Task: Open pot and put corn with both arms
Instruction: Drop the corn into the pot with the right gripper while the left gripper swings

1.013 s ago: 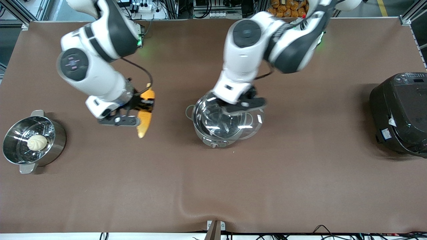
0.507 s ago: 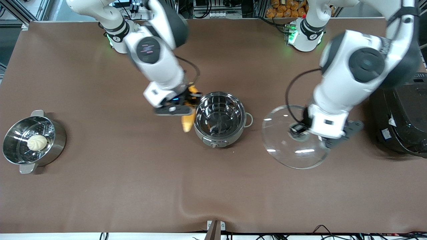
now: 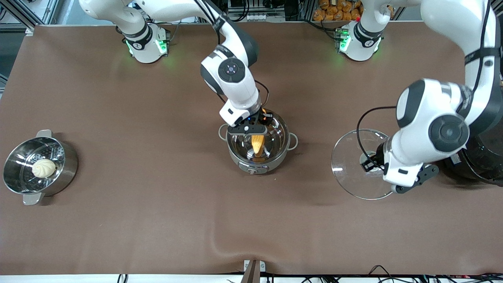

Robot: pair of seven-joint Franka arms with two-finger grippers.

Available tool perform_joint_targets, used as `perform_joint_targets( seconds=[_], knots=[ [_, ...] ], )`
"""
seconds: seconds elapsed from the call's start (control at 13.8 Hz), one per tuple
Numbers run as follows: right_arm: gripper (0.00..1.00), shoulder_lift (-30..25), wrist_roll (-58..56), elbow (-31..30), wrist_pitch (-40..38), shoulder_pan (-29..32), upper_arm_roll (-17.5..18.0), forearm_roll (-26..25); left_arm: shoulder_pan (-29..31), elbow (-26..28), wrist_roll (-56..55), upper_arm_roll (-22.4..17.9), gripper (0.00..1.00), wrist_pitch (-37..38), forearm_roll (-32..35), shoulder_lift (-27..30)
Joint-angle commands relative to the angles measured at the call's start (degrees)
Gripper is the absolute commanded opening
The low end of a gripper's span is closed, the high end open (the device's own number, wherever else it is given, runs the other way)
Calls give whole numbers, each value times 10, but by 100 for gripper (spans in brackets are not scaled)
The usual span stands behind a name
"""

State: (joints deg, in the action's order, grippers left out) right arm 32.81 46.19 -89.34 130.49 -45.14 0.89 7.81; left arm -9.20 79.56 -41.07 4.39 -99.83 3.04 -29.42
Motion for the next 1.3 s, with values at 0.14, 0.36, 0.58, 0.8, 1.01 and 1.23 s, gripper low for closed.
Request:
perform_joint_targets(
  seconds=[0.14,0.36,0.58,0.8,1.01,1.23],
  knots=[
    [37,10,7,25,-10,5,-5,1,26,-13,22,6,0,-61,-9,-67],
    [100,1,8,30,-20,8,-9,0,16,-12,18,6,0,-130,-10,-117],
    [100,-33,2,31,-54,36,-8,0,-1,-10,18,8,0,-150,-8,-151],
    [100,-88,-36,31,-147,84,-8,2,4,2,23,8,64,-149,-6,-151],
    [100,-158,-159,24,-253,172,-9,4,1,7,21,8,100,-142,-5,-146],
    [100,-201,-220,15,-311,277,-9,1,2,6,19,8,100,-134,-5,-128]
  ],
)
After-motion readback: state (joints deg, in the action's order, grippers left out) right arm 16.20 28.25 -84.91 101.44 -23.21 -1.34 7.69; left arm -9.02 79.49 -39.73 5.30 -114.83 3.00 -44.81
